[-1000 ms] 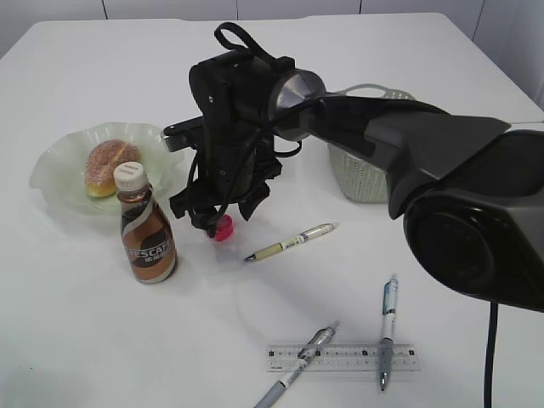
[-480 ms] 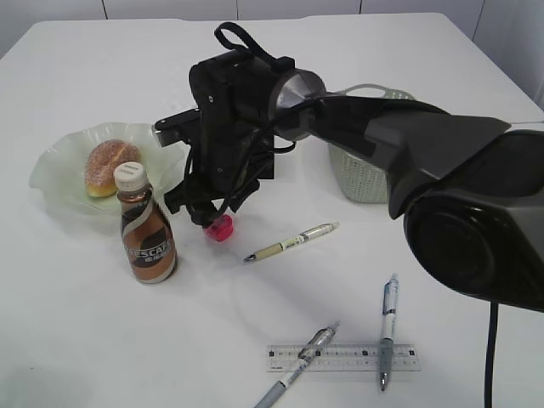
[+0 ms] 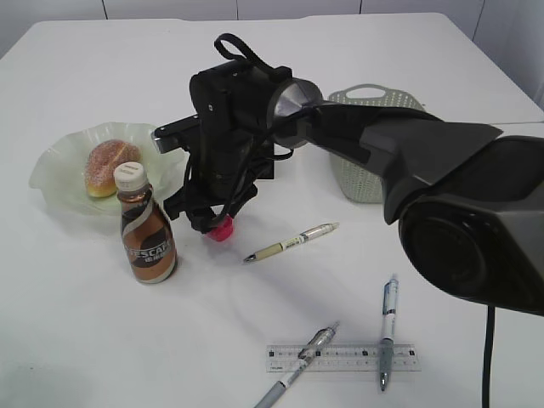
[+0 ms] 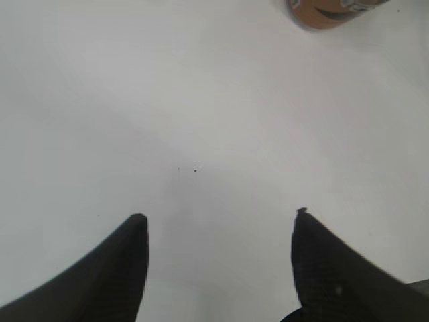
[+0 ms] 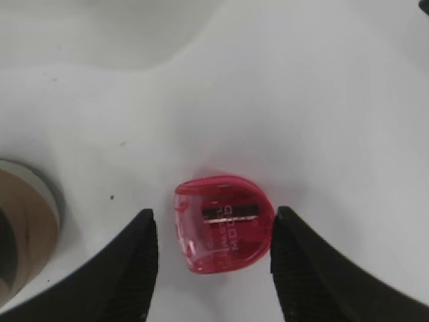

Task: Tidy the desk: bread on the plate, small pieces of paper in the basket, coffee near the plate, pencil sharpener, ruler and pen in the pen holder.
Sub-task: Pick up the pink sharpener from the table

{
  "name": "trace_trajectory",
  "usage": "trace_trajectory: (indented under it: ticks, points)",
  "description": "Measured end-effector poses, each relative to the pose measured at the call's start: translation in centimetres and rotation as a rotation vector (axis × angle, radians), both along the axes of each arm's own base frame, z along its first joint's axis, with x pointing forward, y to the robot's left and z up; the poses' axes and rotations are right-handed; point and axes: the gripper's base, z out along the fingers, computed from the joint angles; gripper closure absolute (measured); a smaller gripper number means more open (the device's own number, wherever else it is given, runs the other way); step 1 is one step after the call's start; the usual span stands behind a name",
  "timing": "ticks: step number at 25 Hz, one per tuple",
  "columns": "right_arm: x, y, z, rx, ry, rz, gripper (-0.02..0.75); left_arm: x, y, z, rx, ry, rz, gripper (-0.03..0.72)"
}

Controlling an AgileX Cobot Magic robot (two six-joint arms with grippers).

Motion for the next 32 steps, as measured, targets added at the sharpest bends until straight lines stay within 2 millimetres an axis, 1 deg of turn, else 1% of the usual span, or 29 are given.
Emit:
trace_trajectory:
  ticks: [2,9,13,15,21,26,29,32]
  points:
    - [0.0,0.0,-0.2,-0.002,0.002,0.0,0.342,0.1,0.0,0.0,0.0,-0.006,0.001,0.197]
    - [0.1,0.0,-1.7,-0.023,0.023,0.001,0.342,0.1,0.0,0.0,0.0,-0.009,0.002,0.197]
    - [0.1,0.0,-1.8,-0.024,0.024,0.001,0.344,0.1,0.0,0.0,0.0,-0.011,0.002,0.199]
    - [0.1,0.0,-1.8,-0.024,0.024,0.001,0.356,0.1,0.0,0.0,0.0,-0.016,0.003,0.199]
    - [0.1,0.0,-1.8,-0.022,0.022,0.001,0.432,0.2,0.0,0.1,0.0,-0.027,0.006,0.2]
    - [0.1,0.0,-1.8,-0.023,0.02,0.006,0.449,0.3,0.0,0.1,0.0,-0.029,0.006,0.2]
    - [0.1,0.0,-1.7,-0.021,0.018,0.006,0.433,0.3,0.0,0.1,0.0,-0.029,0.006,0.2]
    - [0.3,0.1,-1.2,-0.01,0.003,0.006,0.342,0.3,0.0,0.1,0.0,-0.029,0.006,0.2]
